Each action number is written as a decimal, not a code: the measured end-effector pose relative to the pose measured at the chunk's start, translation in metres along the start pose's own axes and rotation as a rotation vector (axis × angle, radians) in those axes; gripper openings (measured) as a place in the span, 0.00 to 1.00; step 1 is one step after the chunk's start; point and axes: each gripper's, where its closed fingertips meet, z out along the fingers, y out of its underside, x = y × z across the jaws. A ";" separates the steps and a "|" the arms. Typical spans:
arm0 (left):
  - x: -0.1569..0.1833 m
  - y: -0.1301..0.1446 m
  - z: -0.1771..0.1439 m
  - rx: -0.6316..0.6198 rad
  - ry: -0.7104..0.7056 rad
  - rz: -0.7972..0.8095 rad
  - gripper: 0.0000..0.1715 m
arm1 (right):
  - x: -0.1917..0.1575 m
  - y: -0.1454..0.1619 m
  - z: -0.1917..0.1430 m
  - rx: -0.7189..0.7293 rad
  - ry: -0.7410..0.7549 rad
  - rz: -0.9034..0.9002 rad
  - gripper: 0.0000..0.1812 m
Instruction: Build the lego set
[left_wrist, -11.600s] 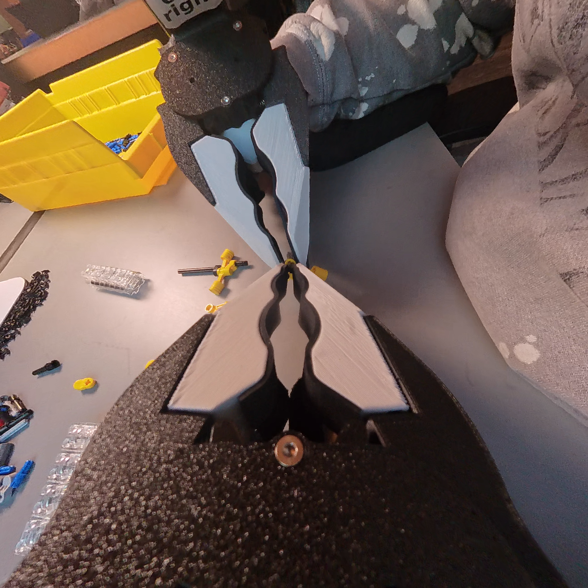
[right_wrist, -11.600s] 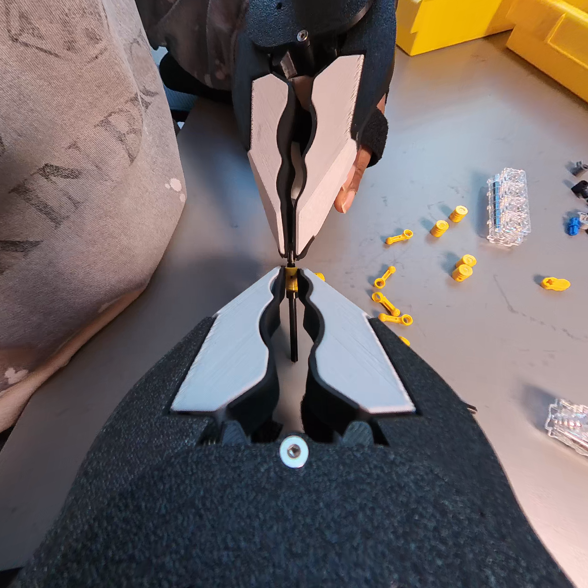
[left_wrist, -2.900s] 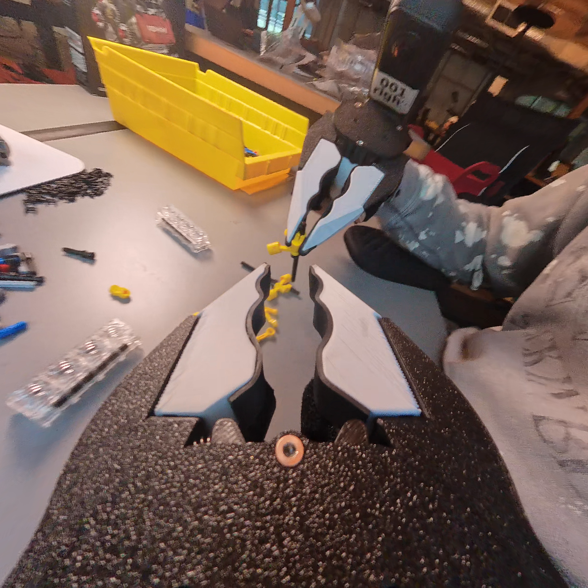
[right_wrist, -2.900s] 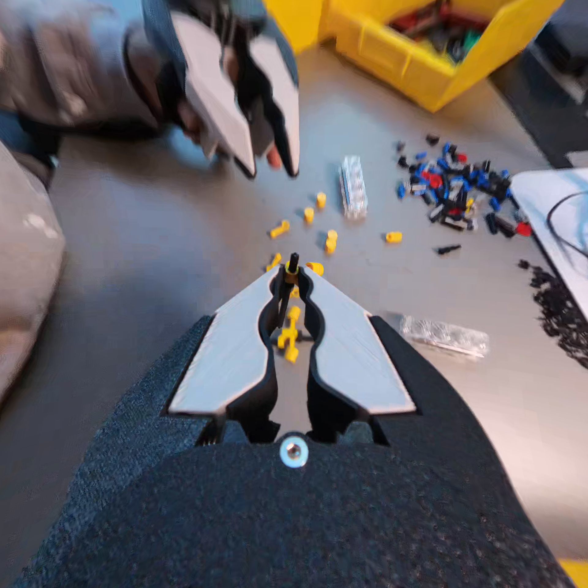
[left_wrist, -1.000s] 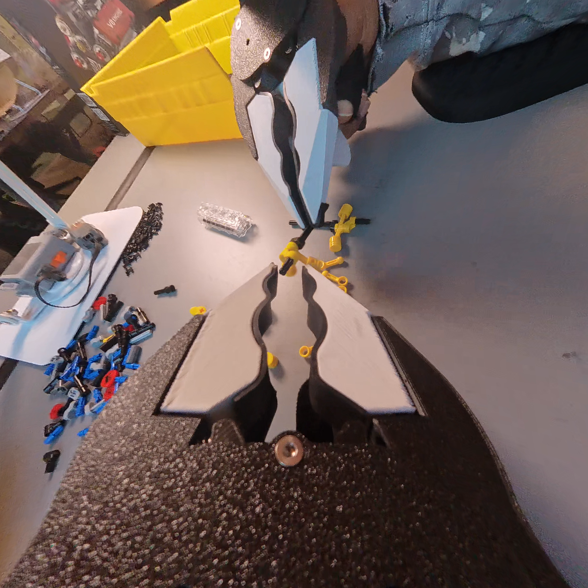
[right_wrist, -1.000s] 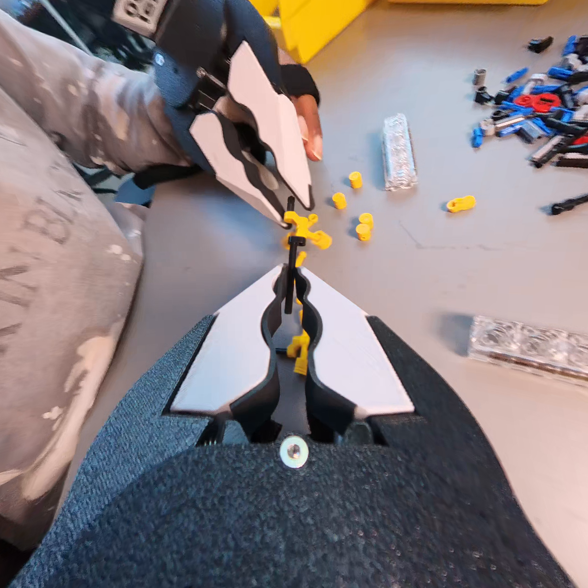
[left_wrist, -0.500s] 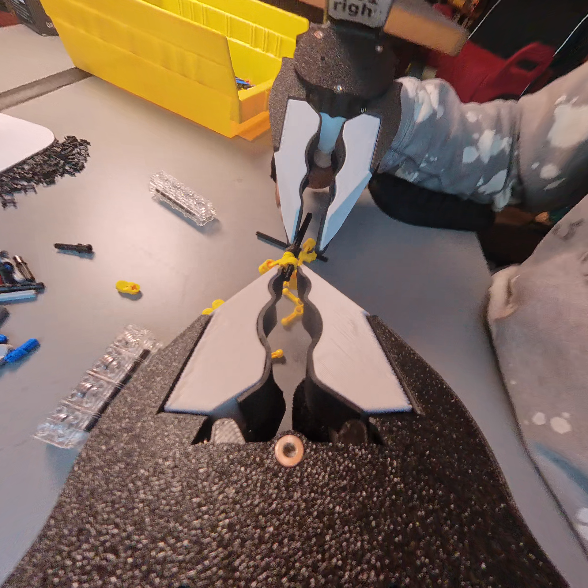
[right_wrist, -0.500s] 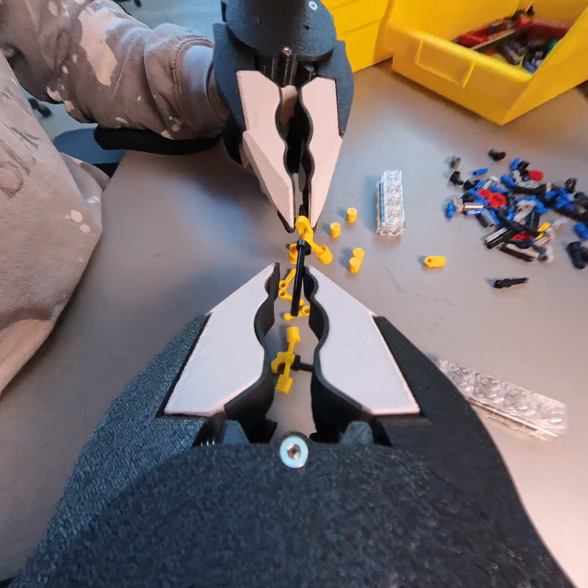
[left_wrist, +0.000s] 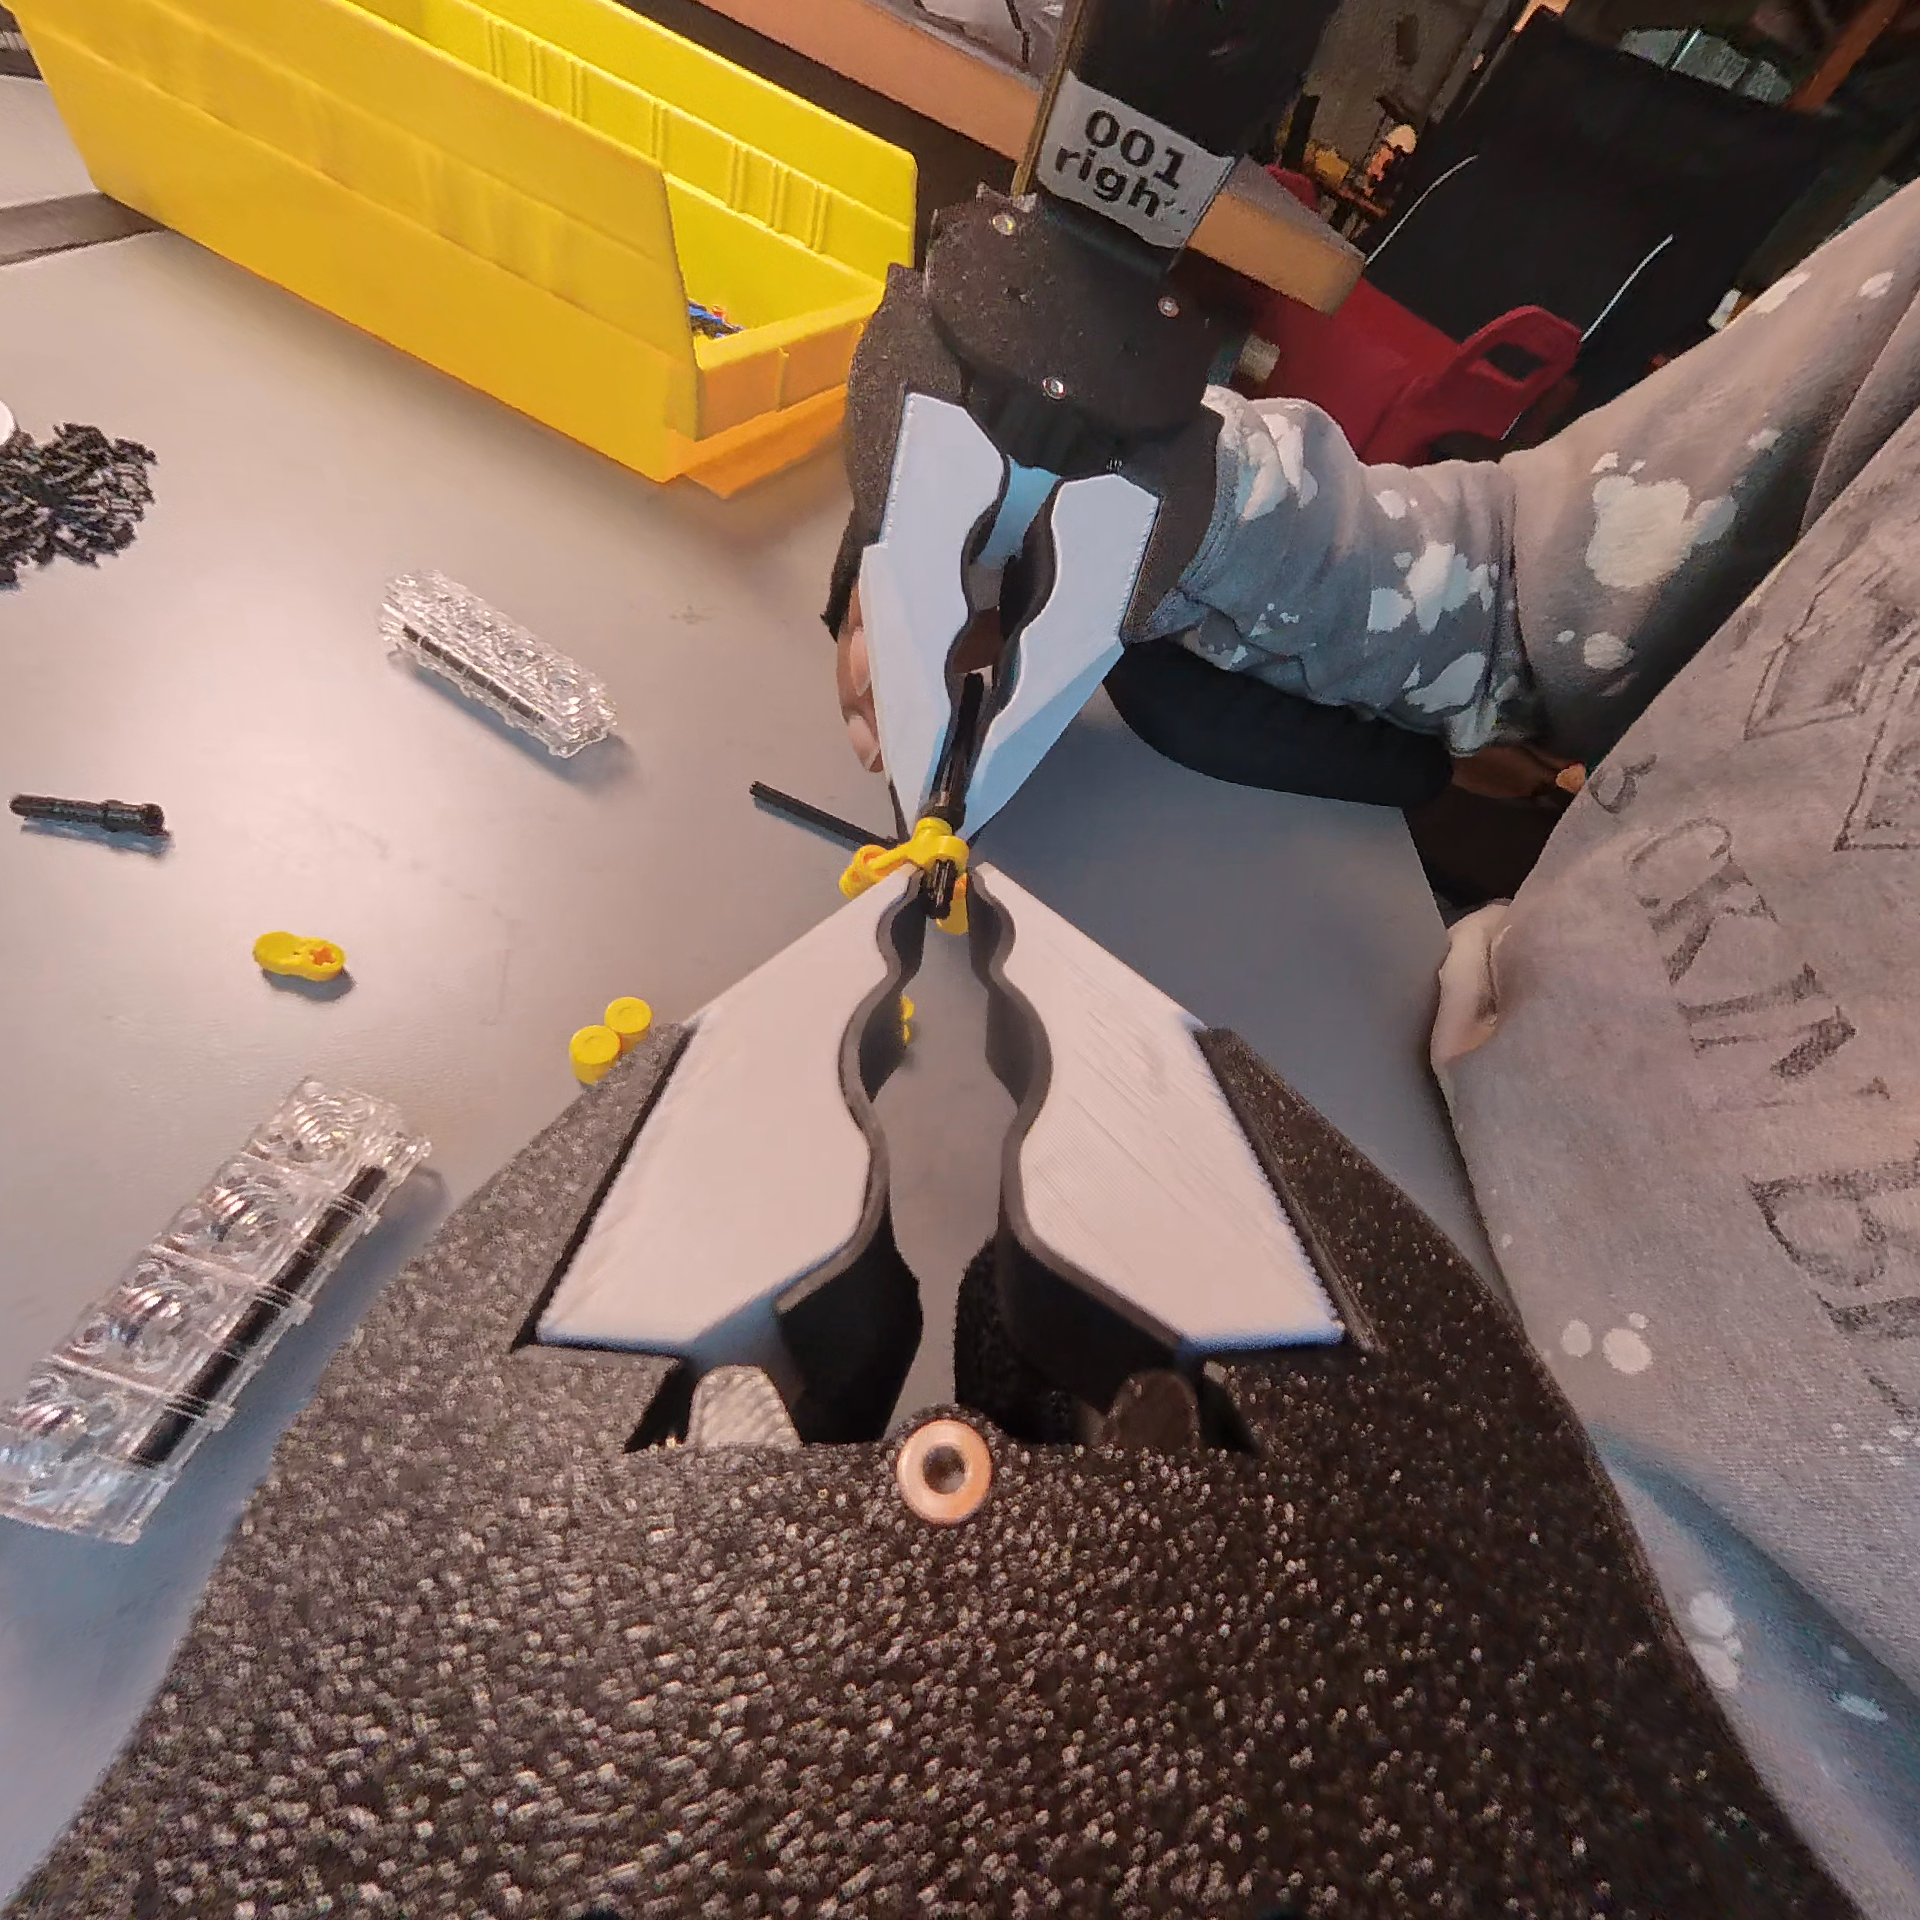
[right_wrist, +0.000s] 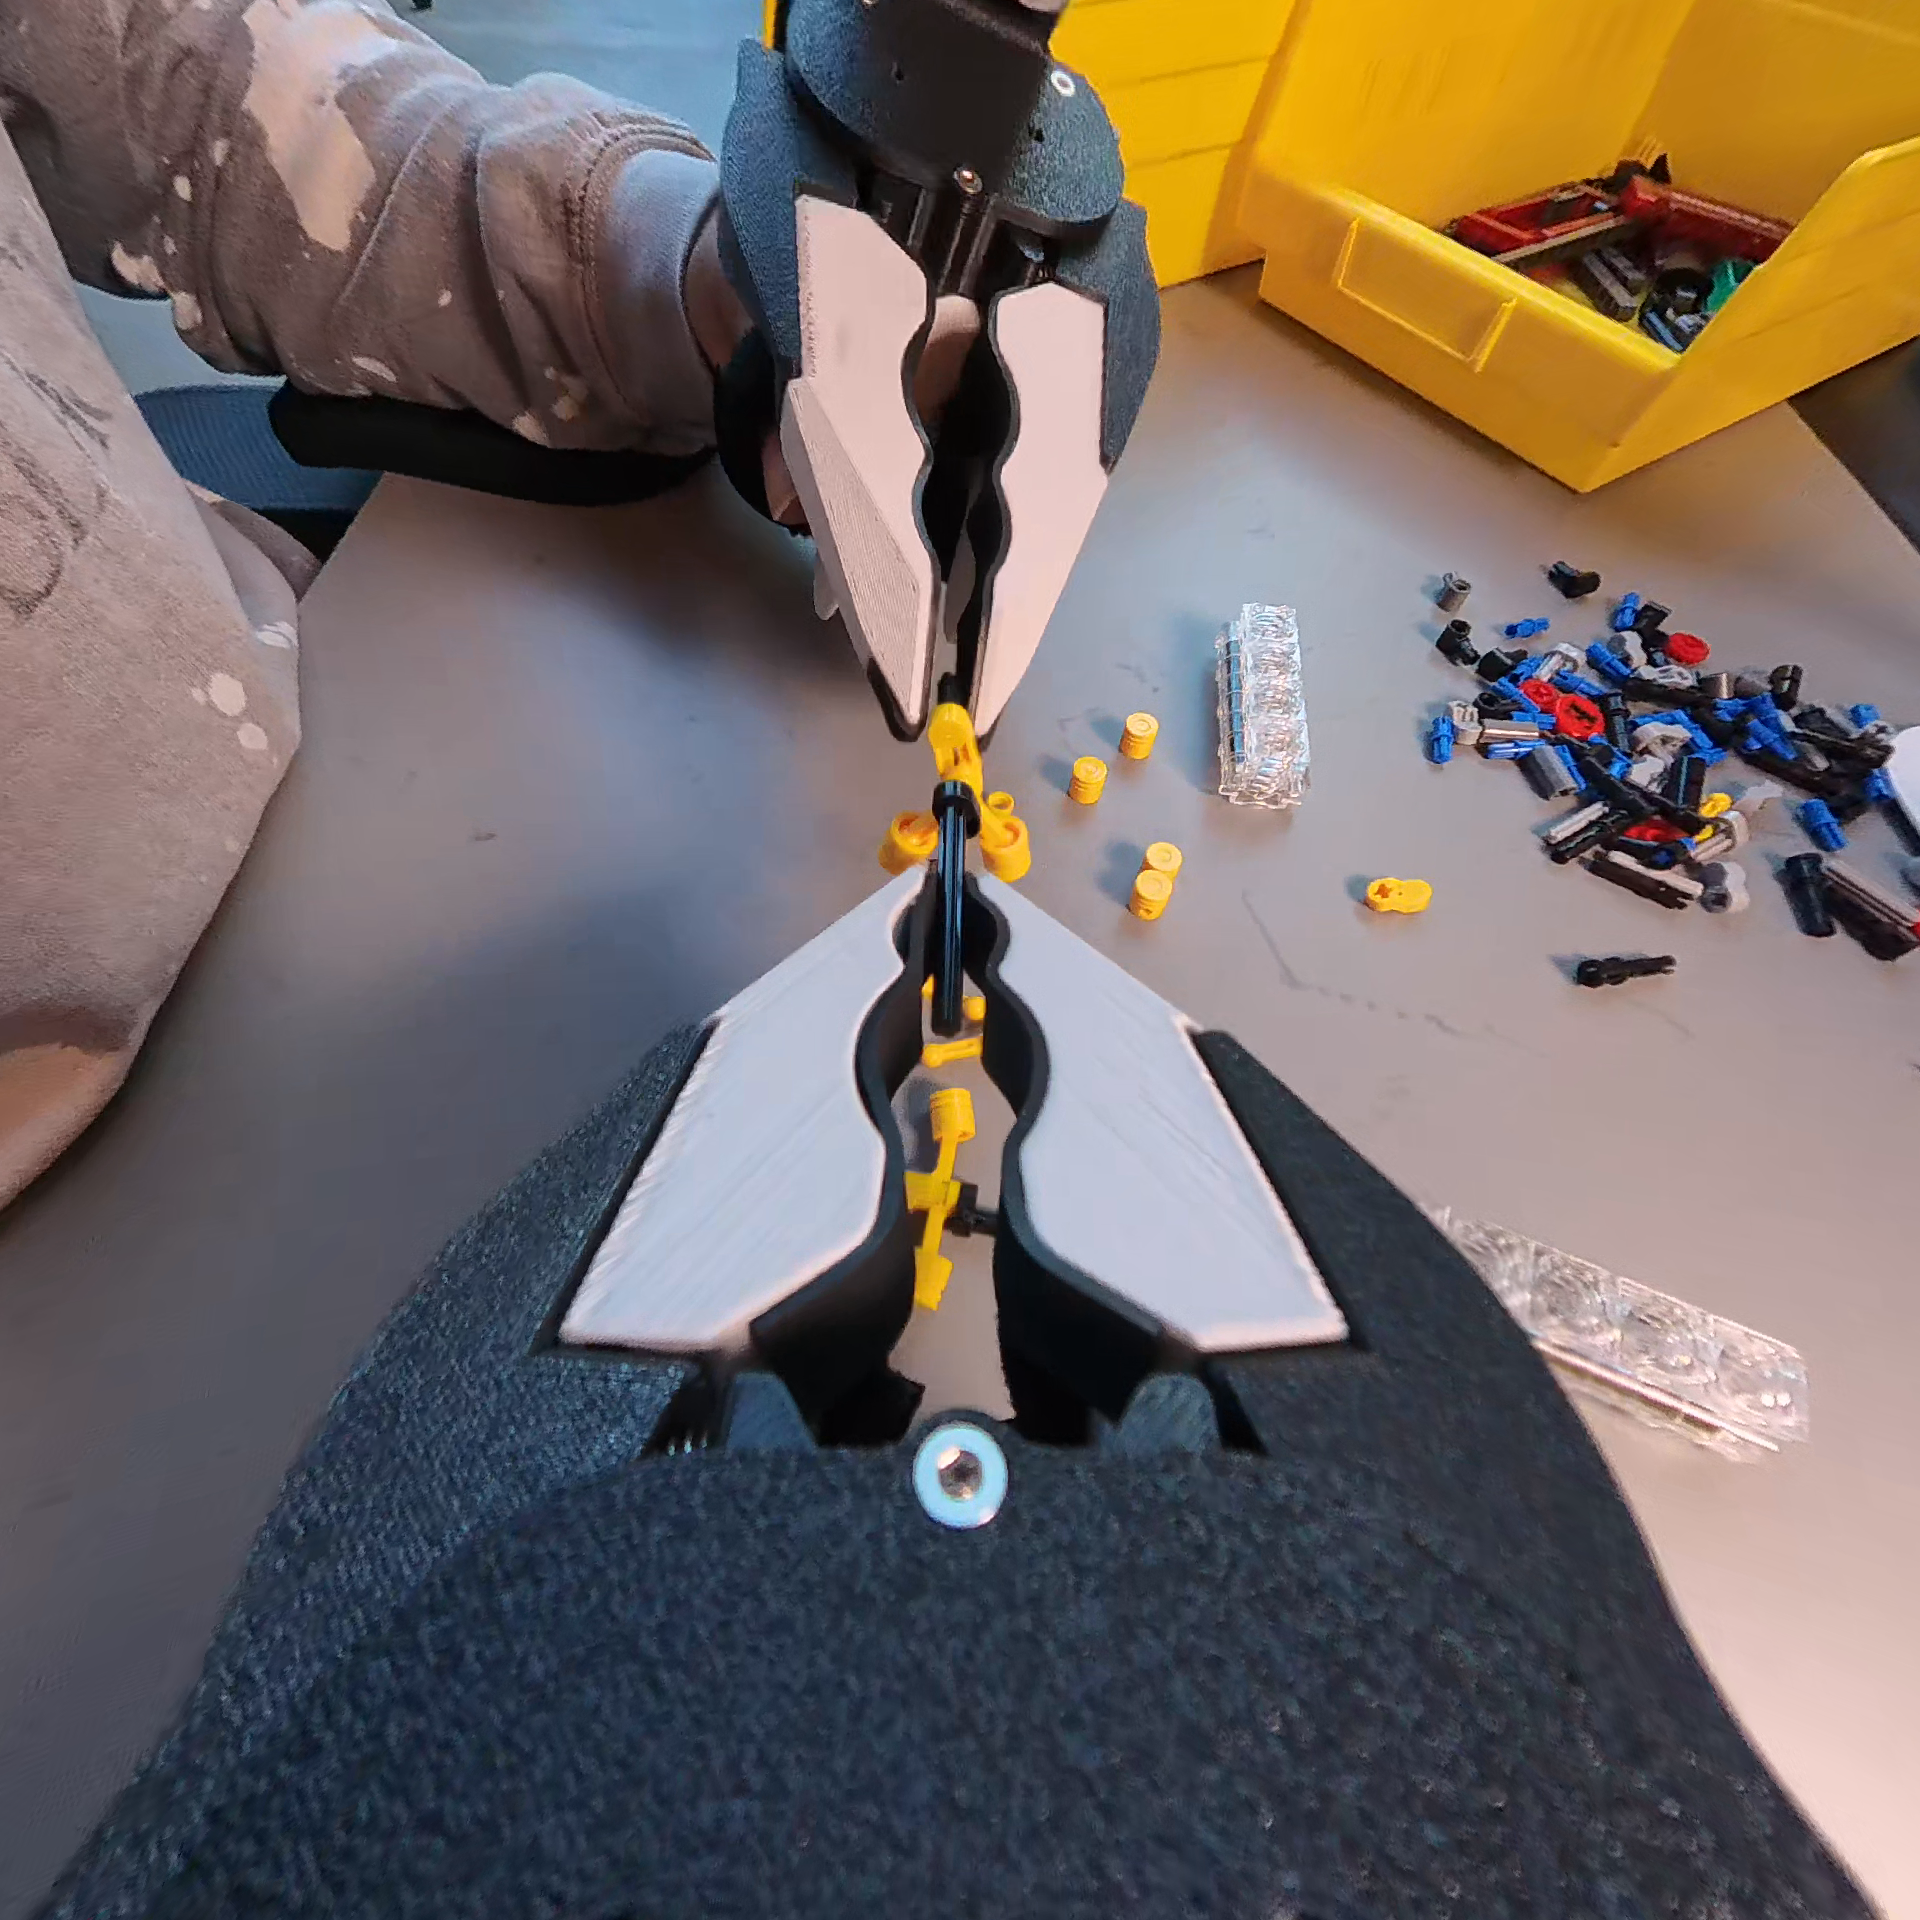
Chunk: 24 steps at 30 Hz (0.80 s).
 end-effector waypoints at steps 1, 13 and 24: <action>0.000 0.000 -0.001 0.004 -0.011 0.028 0.04 | 0.000 0.002 -0.001 -0.005 0.010 0.004 0.01; -0.019 0.028 0.002 -0.177 -0.161 0.196 0.16 | 0.014 0.021 -0.041 -0.023 0.116 0.048 0.01; -0.017 0.048 0.010 -0.293 -0.165 0.265 0.16 | 0.018 0.027 -0.040 -0.040 0.140 0.058 0.01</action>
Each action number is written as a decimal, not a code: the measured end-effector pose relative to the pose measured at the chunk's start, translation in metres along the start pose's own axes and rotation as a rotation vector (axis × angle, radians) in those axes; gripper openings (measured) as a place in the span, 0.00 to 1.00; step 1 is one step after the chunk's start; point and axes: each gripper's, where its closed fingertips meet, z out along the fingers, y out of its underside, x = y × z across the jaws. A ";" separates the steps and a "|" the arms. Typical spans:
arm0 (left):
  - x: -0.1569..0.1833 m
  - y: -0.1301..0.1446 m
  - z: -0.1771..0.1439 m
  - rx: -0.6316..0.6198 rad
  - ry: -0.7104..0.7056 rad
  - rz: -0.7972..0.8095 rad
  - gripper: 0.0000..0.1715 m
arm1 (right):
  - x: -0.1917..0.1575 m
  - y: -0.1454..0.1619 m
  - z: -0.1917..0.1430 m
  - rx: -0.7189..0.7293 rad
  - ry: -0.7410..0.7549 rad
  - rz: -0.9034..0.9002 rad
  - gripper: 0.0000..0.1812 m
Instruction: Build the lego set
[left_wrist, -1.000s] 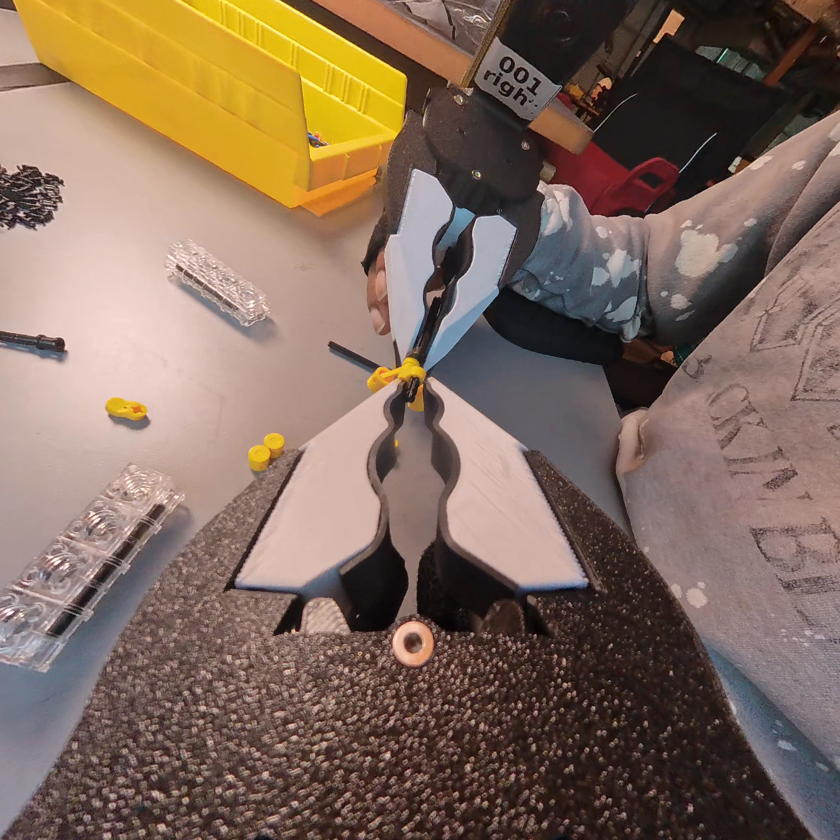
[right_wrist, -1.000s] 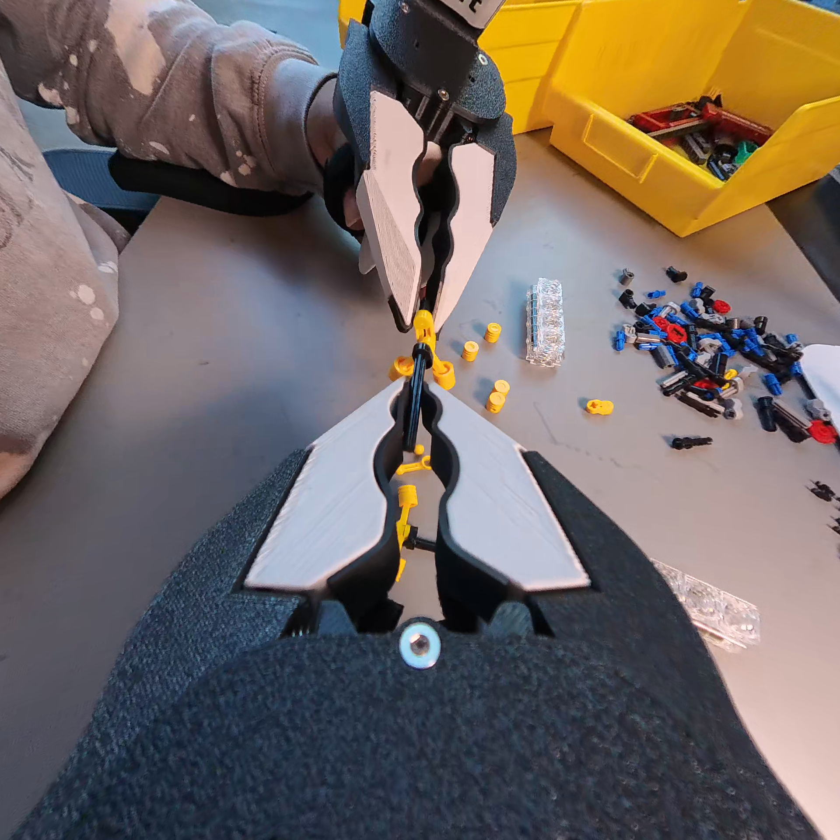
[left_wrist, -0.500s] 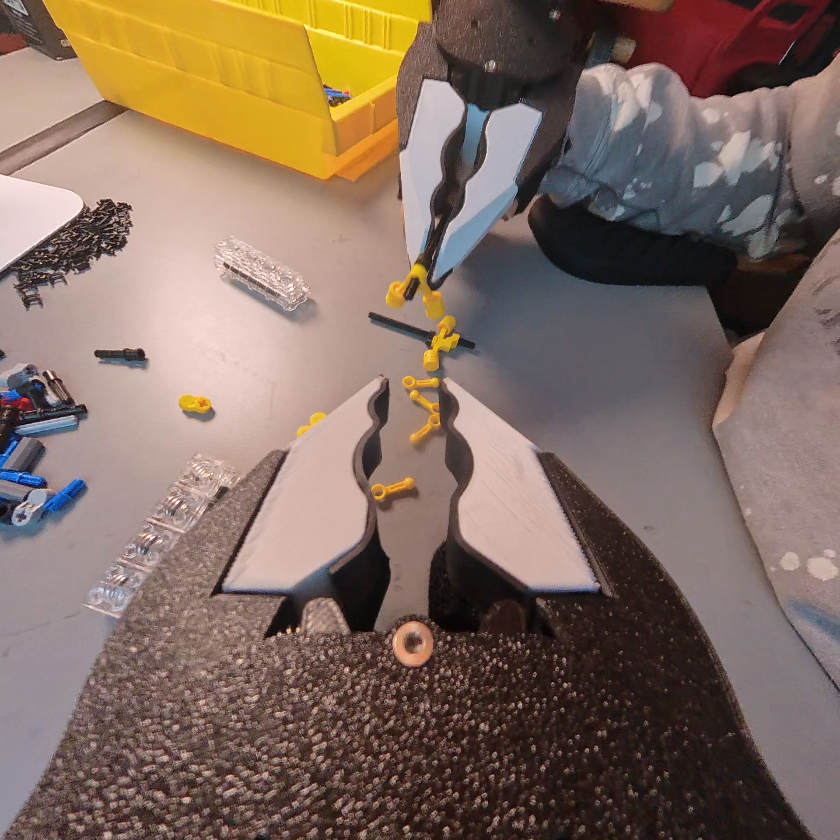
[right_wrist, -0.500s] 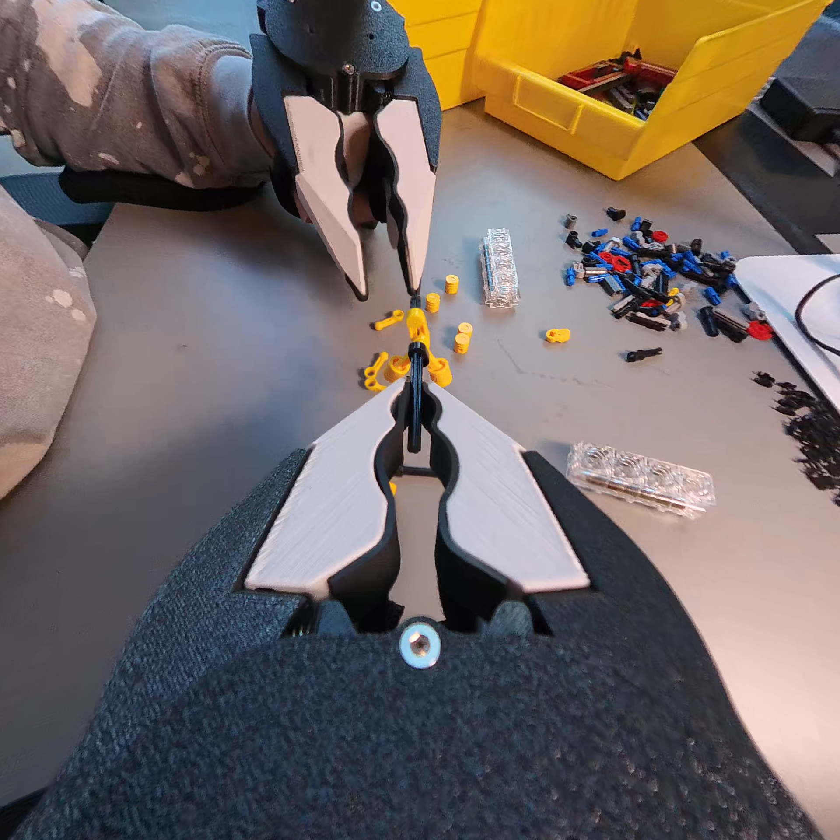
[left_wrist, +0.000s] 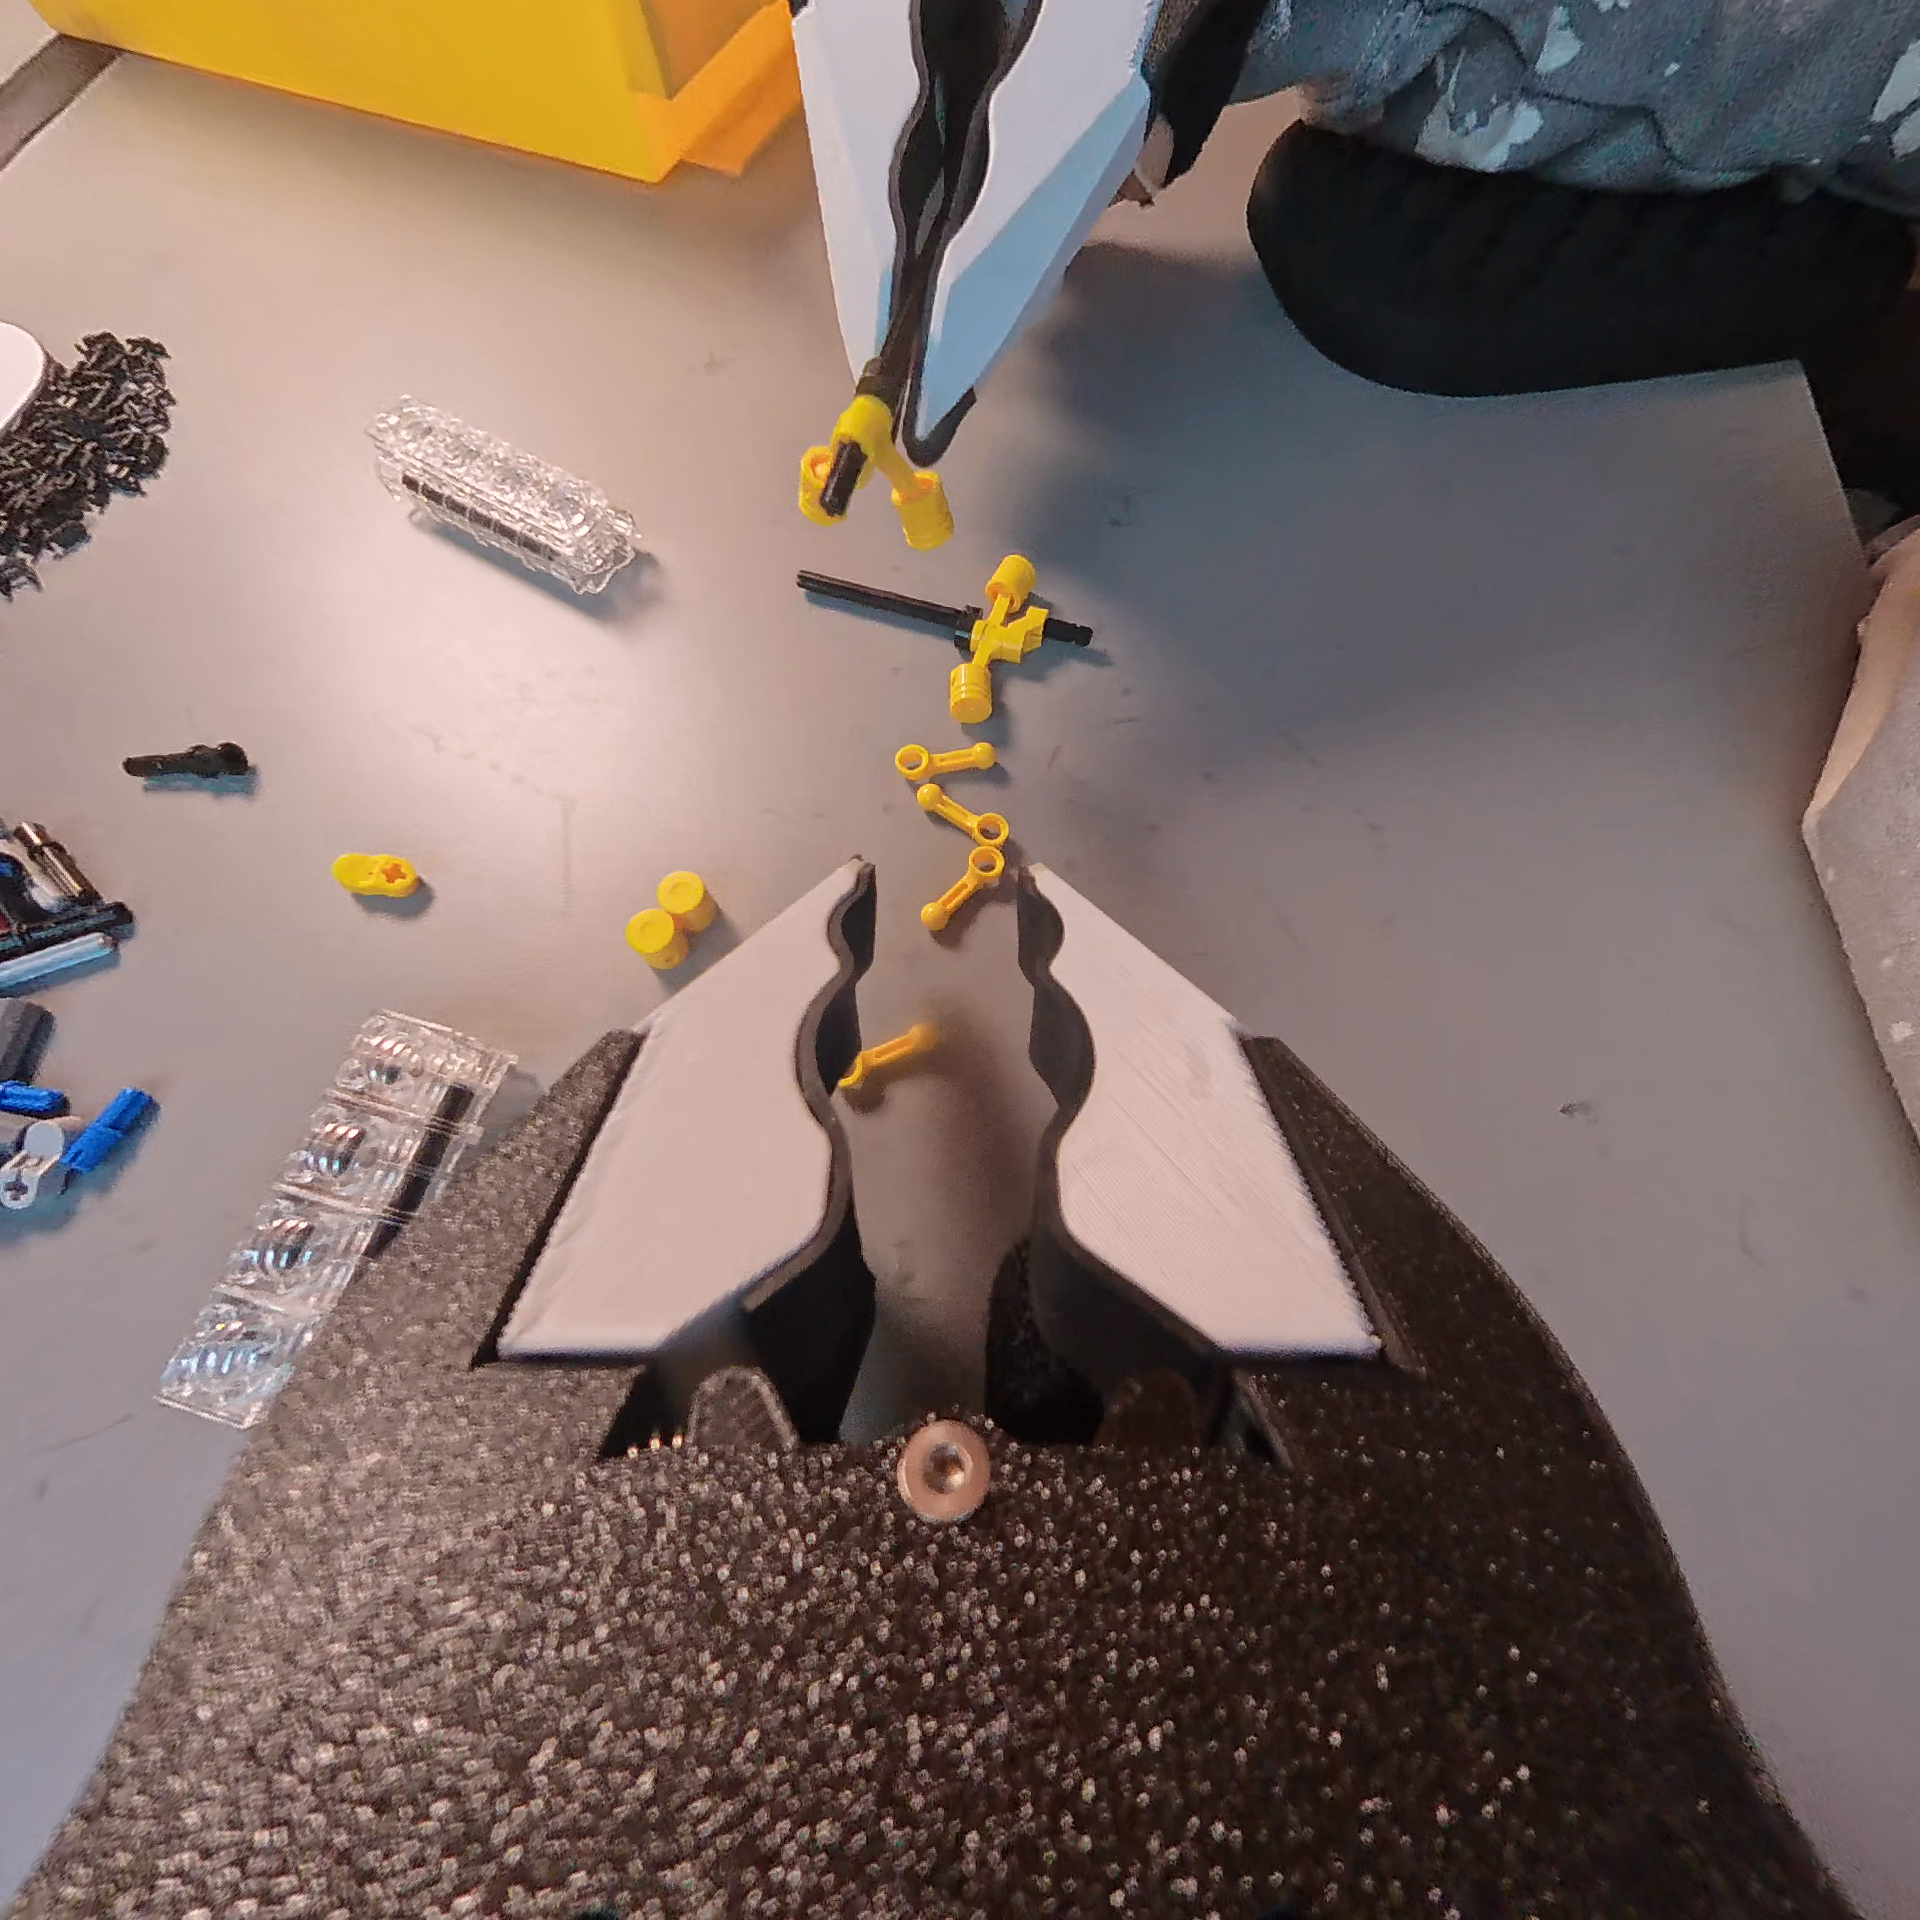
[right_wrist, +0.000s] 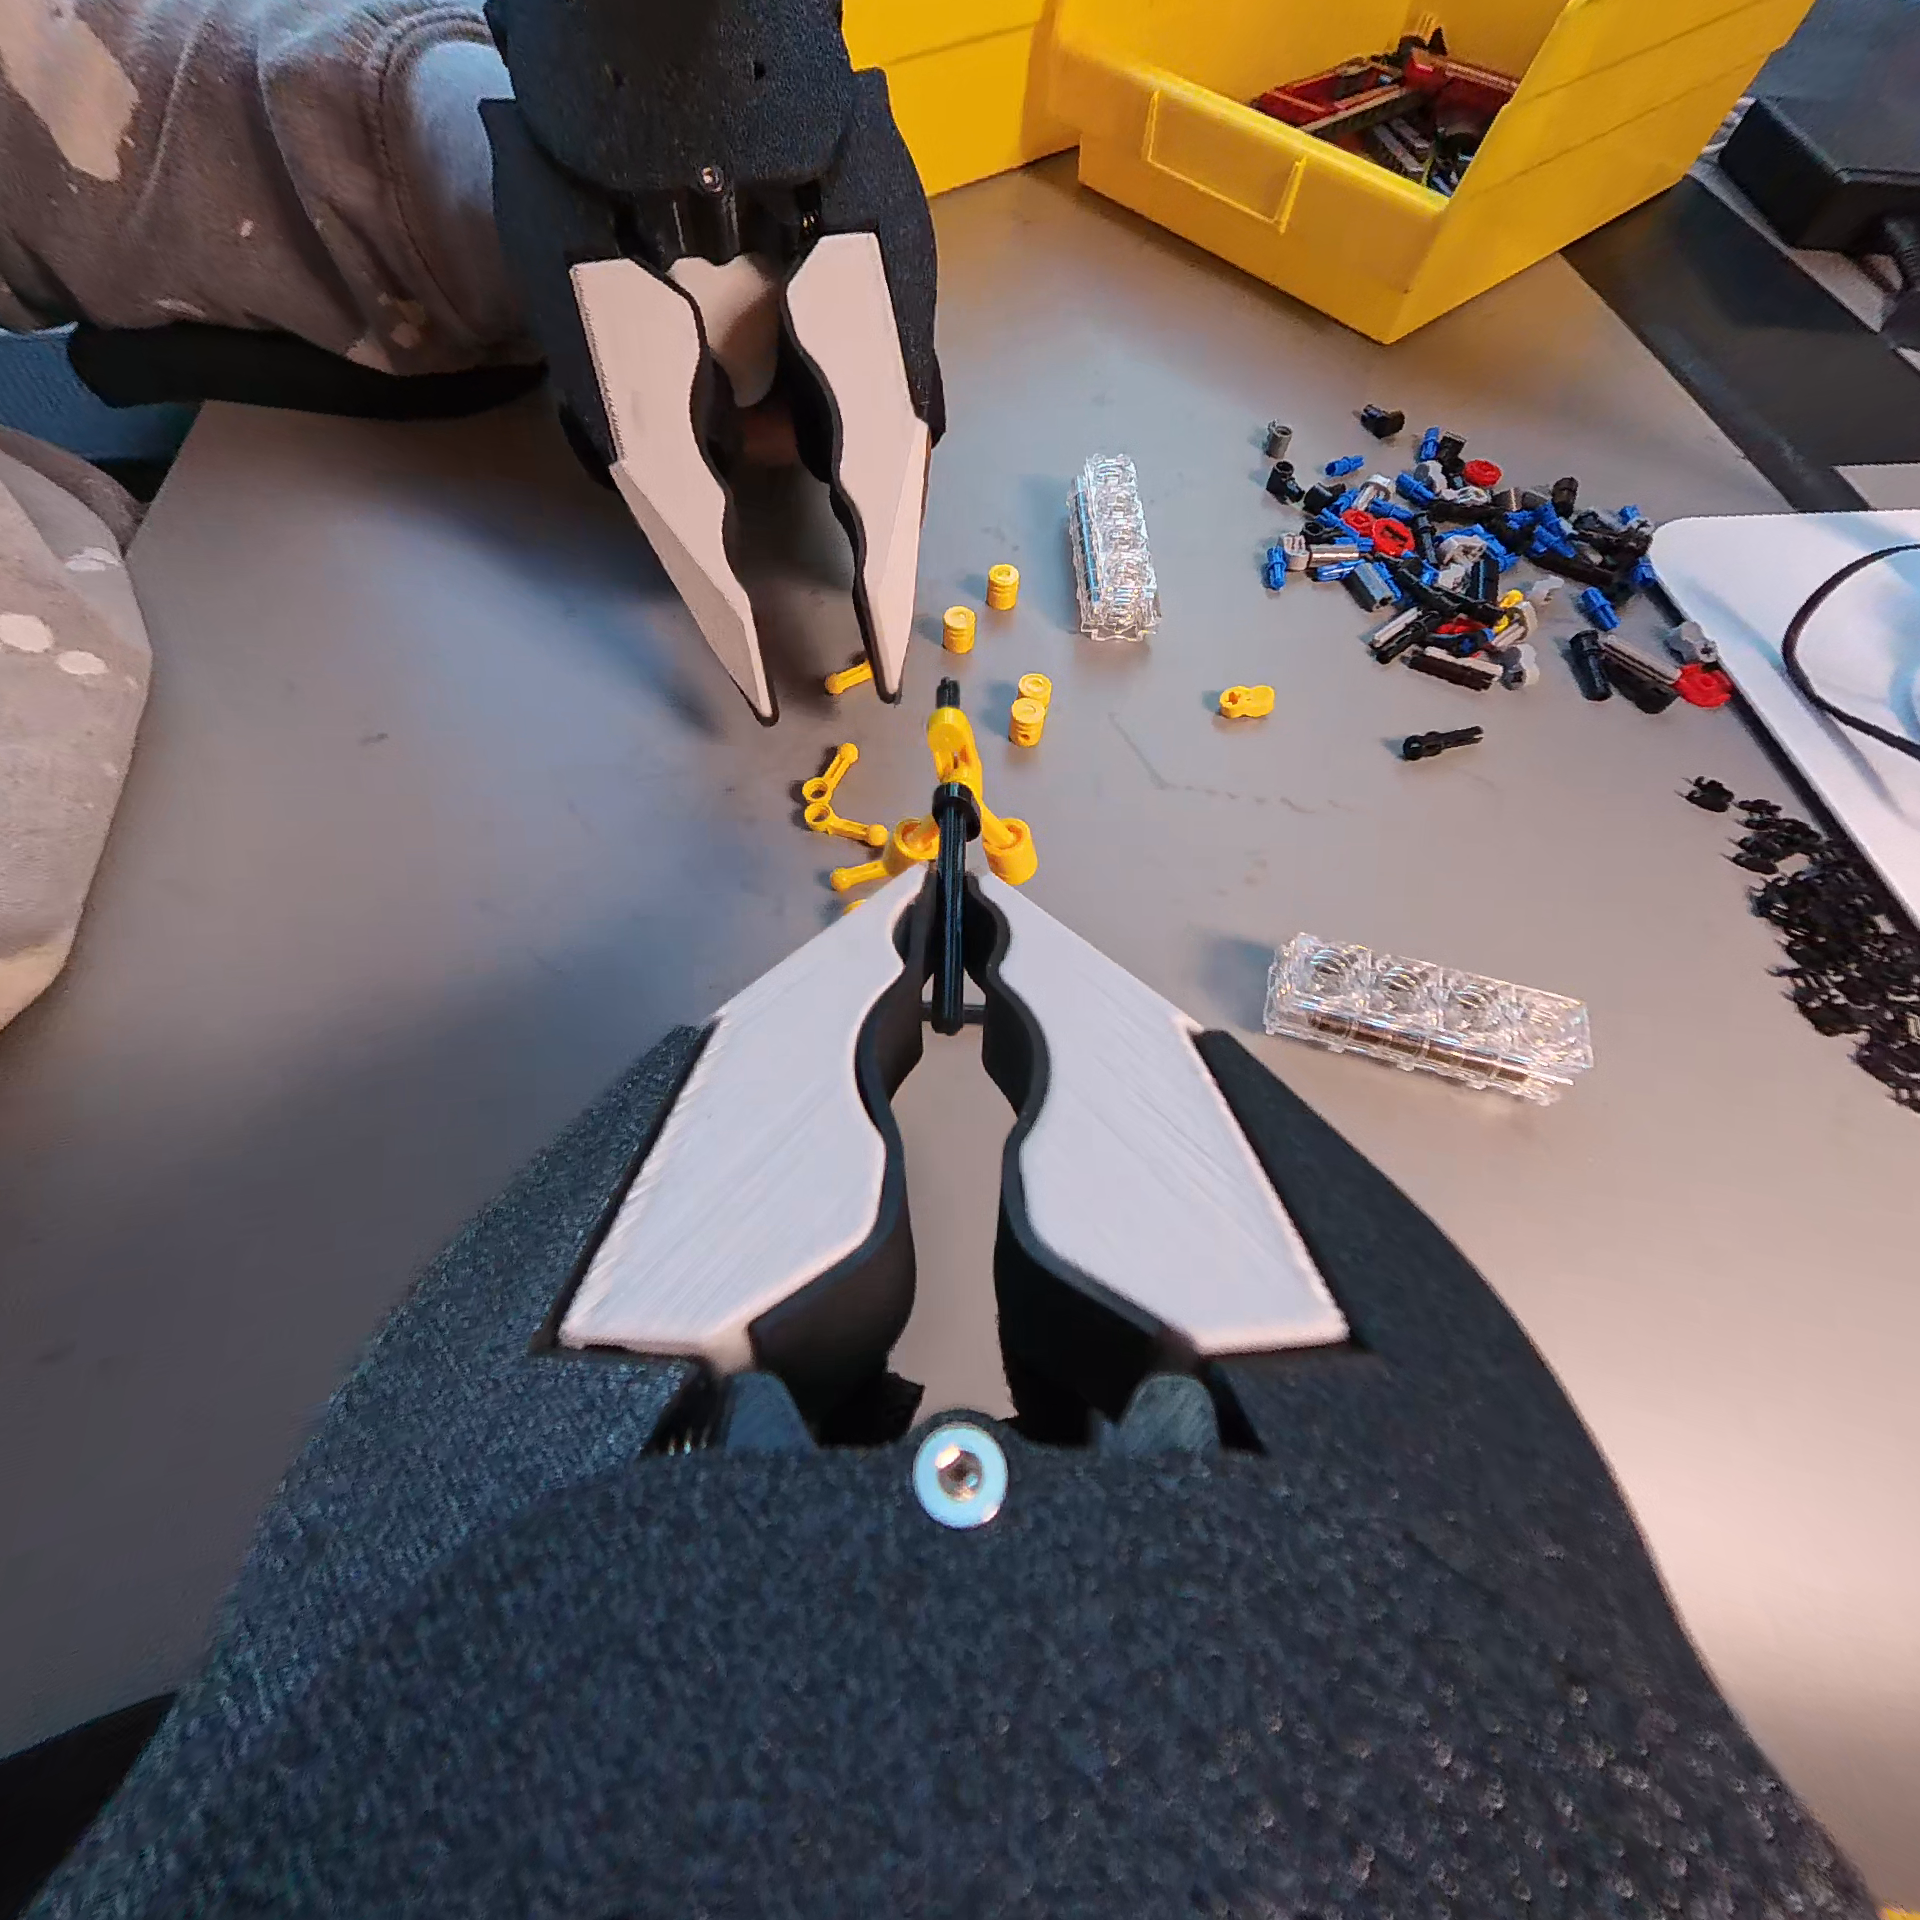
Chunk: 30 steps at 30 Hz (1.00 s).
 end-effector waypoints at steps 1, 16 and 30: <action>0.000 0.001 0.000 -0.005 0.002 0.002 0.16 | 0.001 0.001 0.000 -0.003 0.004 0.001 0.01; 0.000 0.009 -0.003 -0.041 -0.002 0.047 0.11 | 0.004 0.008 0.001 -0.045 0.025 0.008 0.02; -0.002 0.009 0.003 -0.104 -0.007 0.126 0.09 | 0.002 0.010 0.006 -0.058 0.009 0.018 0.01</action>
